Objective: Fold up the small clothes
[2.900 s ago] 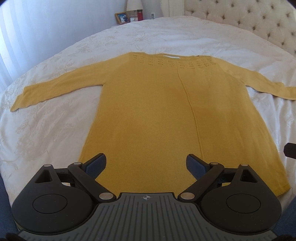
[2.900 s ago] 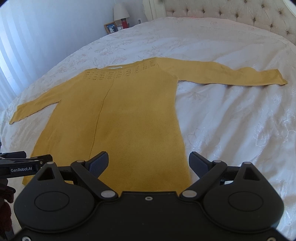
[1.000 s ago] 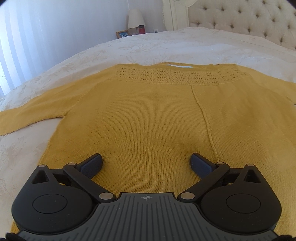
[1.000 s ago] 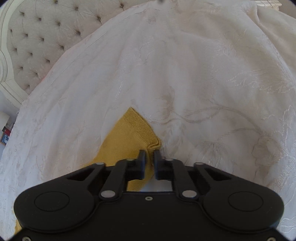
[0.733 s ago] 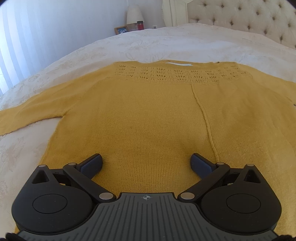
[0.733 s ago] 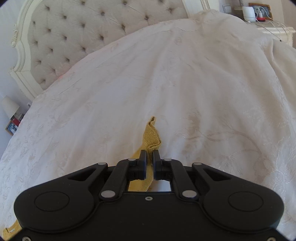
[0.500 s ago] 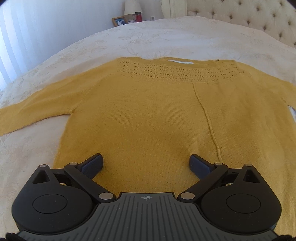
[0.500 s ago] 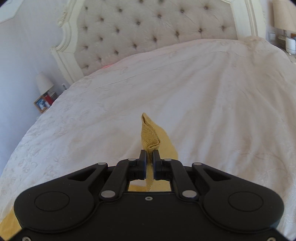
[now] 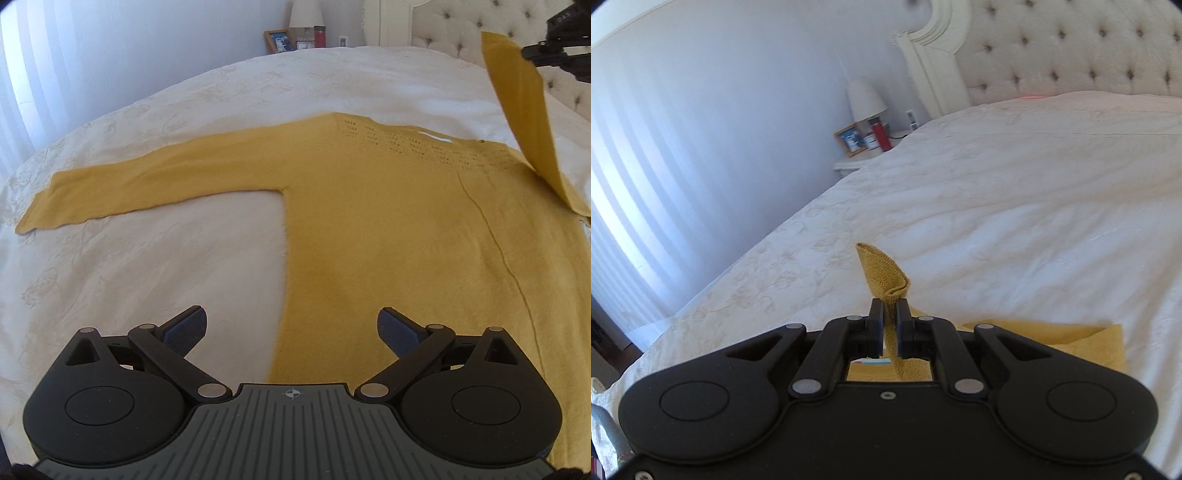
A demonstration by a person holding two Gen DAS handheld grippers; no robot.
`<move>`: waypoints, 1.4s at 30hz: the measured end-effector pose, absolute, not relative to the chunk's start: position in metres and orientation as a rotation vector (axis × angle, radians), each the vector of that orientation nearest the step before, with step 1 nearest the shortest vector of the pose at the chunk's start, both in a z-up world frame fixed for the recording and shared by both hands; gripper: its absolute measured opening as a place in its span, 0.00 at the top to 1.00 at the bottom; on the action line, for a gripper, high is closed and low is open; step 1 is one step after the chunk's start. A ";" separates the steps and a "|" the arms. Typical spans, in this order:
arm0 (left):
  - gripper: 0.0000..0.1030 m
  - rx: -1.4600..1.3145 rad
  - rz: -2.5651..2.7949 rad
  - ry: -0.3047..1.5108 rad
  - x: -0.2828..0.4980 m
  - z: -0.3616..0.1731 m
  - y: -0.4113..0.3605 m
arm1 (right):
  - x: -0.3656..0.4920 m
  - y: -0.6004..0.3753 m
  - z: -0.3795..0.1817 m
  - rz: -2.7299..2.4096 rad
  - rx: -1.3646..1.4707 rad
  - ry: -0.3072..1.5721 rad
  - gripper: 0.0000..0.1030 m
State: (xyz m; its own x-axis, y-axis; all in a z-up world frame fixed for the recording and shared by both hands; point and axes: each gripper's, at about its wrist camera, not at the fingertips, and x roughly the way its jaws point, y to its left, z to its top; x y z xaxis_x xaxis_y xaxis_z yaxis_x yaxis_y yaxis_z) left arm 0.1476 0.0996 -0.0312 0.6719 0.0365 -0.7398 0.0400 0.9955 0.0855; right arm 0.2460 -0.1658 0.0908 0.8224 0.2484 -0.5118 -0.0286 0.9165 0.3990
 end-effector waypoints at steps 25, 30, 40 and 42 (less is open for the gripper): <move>0.14 0.023 -0.086 0.829 0.193 -0.005 0.096 | 0.146 -0.101 -0.025 0.053 0.045 0.529 0.50; 0.17 0.056 -0.153 0.795 0.228 -0.002 0.061 | 0.127 -0.125 -0.032 0.006 0.039 0.448 0.48; 0.37 -0.011 -0.222 0.904 0.307 -0.029 0.015 | 0.127 -0.148 -0.039 0.021 0.130 0.387 0.43; 0.37 -0.050 -0.233 0.930 0.317 -0.033 0.014 | 0.127 -0.152 -0.037 0.026 0.159 0.380 0.43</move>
